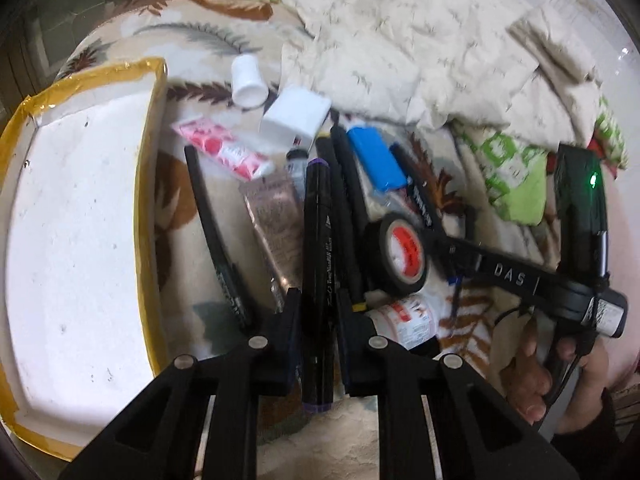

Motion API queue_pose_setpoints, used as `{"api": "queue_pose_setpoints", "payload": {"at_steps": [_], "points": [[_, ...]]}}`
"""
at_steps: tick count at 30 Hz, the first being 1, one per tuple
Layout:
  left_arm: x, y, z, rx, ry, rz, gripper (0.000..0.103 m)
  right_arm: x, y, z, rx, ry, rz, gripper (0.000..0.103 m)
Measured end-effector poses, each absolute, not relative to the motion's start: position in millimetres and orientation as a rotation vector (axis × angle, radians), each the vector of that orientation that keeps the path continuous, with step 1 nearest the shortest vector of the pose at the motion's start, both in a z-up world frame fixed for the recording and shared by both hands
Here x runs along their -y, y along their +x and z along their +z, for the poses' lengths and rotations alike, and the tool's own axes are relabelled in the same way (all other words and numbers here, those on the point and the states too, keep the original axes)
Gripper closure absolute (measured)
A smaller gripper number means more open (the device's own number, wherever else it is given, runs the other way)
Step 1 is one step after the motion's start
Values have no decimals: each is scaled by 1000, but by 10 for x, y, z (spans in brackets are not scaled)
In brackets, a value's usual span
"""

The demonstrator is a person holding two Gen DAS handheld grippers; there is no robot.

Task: Organize objects
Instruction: 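Grasp a black marker with the left tool while the right tool grasps another black marker, then carry both markers over the white tray and open both tools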

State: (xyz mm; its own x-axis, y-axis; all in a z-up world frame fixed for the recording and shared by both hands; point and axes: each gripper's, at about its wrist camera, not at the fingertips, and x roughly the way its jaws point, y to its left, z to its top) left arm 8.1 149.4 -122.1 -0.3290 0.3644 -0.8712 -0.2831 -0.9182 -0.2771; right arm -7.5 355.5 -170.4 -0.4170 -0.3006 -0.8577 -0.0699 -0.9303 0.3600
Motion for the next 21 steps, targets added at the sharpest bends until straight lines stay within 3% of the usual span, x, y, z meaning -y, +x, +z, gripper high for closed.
{"api": "queue_pose_setpoints", "payload": {"at_steps": [10, 16, 21], "points": [[-1092, 84, -687, 239, -1472, 2282, 88, -3424, 278, -1397, 655, 1478, -2434, 88], [-388, 48, -642, 298, -1498, 2437, 88, -2554, 239, -940, 478, 1354, -2329, 88], [20, 30, -930, 376, -1600, 2490, 88, -1857, 36, -995, 388, 1385, -2253, 88]]}}
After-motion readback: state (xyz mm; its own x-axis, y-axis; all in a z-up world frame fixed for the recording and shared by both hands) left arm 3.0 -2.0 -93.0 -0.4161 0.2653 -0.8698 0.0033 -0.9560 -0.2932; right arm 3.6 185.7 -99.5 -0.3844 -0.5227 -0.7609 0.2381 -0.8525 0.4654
